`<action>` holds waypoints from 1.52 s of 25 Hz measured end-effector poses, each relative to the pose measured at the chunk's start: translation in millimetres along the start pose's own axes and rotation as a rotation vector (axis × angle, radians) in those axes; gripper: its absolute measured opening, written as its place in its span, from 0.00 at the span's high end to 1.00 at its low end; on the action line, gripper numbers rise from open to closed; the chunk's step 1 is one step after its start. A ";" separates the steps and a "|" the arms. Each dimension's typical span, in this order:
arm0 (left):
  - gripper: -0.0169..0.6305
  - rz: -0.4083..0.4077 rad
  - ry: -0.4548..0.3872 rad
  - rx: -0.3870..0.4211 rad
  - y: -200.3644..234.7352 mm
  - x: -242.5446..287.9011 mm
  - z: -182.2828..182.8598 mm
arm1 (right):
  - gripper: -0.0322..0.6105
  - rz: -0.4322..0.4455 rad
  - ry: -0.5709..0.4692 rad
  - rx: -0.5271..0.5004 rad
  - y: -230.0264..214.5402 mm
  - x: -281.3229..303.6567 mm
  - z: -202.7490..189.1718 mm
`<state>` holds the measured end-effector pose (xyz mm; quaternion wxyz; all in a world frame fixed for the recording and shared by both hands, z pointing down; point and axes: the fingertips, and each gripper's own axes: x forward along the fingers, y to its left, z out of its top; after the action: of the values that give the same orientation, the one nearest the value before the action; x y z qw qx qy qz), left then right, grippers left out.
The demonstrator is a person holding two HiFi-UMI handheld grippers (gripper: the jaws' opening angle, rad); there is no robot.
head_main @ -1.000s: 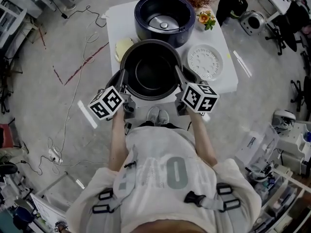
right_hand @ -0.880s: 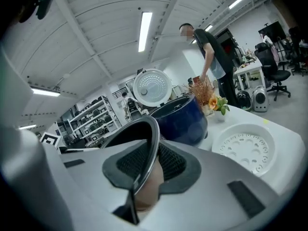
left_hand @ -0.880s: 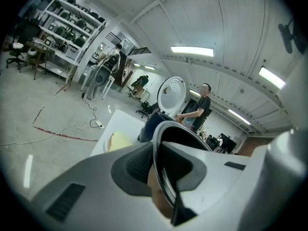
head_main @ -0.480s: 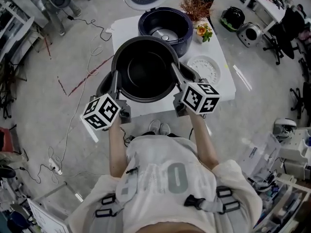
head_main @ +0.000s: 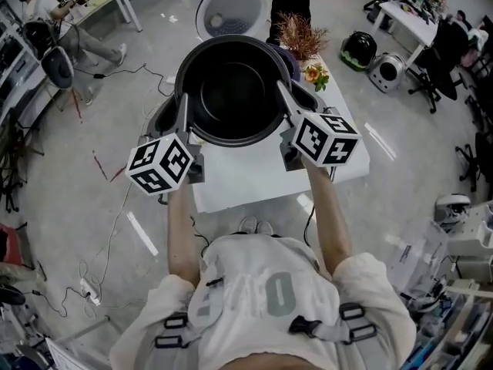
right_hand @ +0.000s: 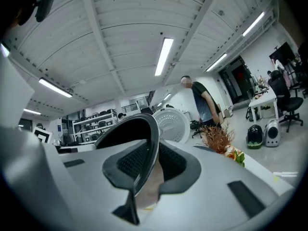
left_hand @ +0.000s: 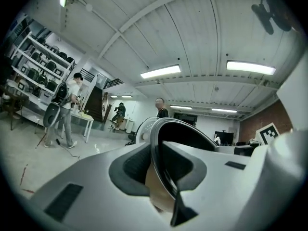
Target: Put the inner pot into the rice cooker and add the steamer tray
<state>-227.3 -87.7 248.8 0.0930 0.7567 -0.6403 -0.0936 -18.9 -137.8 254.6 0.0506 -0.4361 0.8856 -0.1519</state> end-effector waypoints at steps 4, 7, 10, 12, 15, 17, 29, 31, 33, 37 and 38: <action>0.87 -0.040 0.001 0.022 -1.6 21.7 11.4 | 0.82 -0.044 -0.022 -0.028 -4.6 6.3 18.4; 0.87 -0.068 0.014 0.035 2.7 41.6 14.0 | 0.82 -0.082 -0.028 -0.027 -11.0 16.4 21.9; 0.87 -0.098 0.038 0.044 7.9 58.4 10.6 | 0.82 -0.127 -0.022 -0.029 -17.5 24.7 20.3; 0.87 -0.127 0.053 0.054 6.3 71.2 7.9 | 0.82 -0.165 -0.023 -0.033 -25.2 26.9 21.7; 0.86 -0.148 0.065 0.071 2.1 94.4 5.7 | 0.82 -0.208 -0.026 -0.042 -40.8 34.4 26.0; 0.86 -0.154 0.072 0.083 -3.7 108.3 2.3 | 0.82 -0.225 -0.025 -0.043 -53.4 37.6 27.0; 0.86 -0.095 0.150 0.140 -18.9 190.3 -34.5 | 0.81 -0.234 0.046 -0.004 -138.0 79.7 17.1; 0.86 -0.086 0.167 0.144 -17.8 200.5 -41.2 | 0.81 -0.229 0.061 0.010 -148.5 87.8 12.7; 0.86 -0.078 0.179 0.147 -18.1 208.8 -46.7 | 0.81 -0.229 0.076 0.019 -158.2 93.2 9.3; 0.86 -0.060 0.207 0.154 -12.3 221.8 -57.6 | 0.81 -0.229 0.104 0.038 -169.3 105.5 1.2; 0.86 -0.055 0.217 0.154 -10.4 224.3 -61.4 | 0.81 -0.230 0.115 0.043 -171.9 108.2 -2.4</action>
<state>-164.9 -306.0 300.3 0.1006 0.7846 -0.6107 0.0358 44.1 -321.1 315.3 -0.0088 -0.5241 0.8277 -0.2005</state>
